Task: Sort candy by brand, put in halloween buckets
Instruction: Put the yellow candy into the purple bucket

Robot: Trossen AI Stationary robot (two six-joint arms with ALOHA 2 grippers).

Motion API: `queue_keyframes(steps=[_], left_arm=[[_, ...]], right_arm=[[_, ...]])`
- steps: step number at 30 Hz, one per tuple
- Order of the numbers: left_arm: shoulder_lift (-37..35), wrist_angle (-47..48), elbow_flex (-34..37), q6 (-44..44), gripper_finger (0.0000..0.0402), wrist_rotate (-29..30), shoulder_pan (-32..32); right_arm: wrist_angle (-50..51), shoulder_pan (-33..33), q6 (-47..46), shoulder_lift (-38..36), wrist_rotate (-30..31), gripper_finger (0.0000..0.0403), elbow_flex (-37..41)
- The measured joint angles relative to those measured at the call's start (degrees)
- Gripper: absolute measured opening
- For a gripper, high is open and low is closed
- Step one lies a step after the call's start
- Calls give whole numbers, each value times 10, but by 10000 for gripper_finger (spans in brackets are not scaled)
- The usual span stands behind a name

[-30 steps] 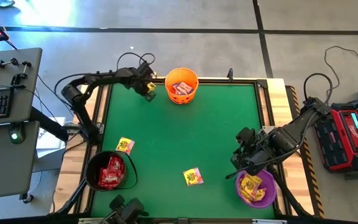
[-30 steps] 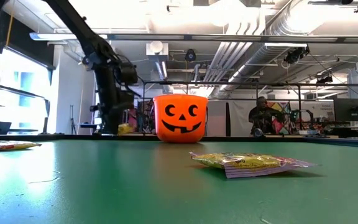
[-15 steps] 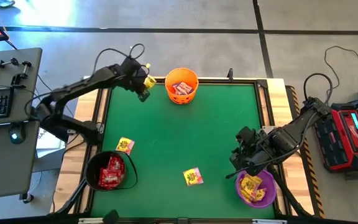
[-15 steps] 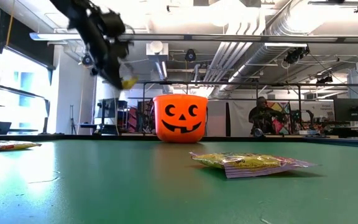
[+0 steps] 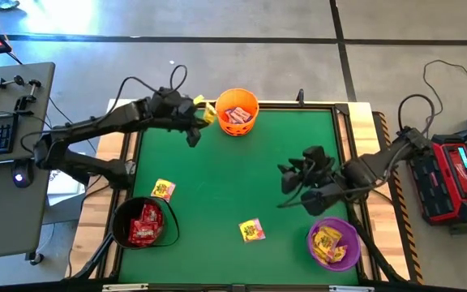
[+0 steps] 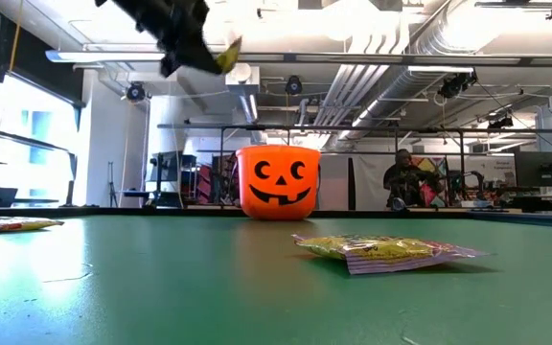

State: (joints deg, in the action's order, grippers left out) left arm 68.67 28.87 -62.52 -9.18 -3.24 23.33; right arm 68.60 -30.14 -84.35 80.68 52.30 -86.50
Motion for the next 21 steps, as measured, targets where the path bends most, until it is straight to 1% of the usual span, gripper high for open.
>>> queue_keyframes(steps=[4, 6, 12, 14, 16, 19, 21], left_arm=[[5, -77, 0, -47, 0, 0, -53], [6, -118, 0, -72, 0, -4, -74], [14, -251, -1, -136, 0, -23, -124], [16, -272, -1, -152, 0, -28, -135], [23, -299, -1, -162, 0, -29, -145], [29, -305, -1, -158, 0, -20, -160], [36, -305, -1, -150, 0, -12, -167]], right_arm=[[-61, 23, 65, 0, 49, 209, 0], [-102, 34, 113, 0, 62, 209, 0], [-271, 64, 343, 26, 70, 209, 0], [-335, 78, 419, 40, 55, 209, 0], [-404, 92, 476, 55, 42, 209, 0], [-506, 106, 543, 73, 47, 209, 0], [-561, 111, 592, 82, 62, 209, 0]])
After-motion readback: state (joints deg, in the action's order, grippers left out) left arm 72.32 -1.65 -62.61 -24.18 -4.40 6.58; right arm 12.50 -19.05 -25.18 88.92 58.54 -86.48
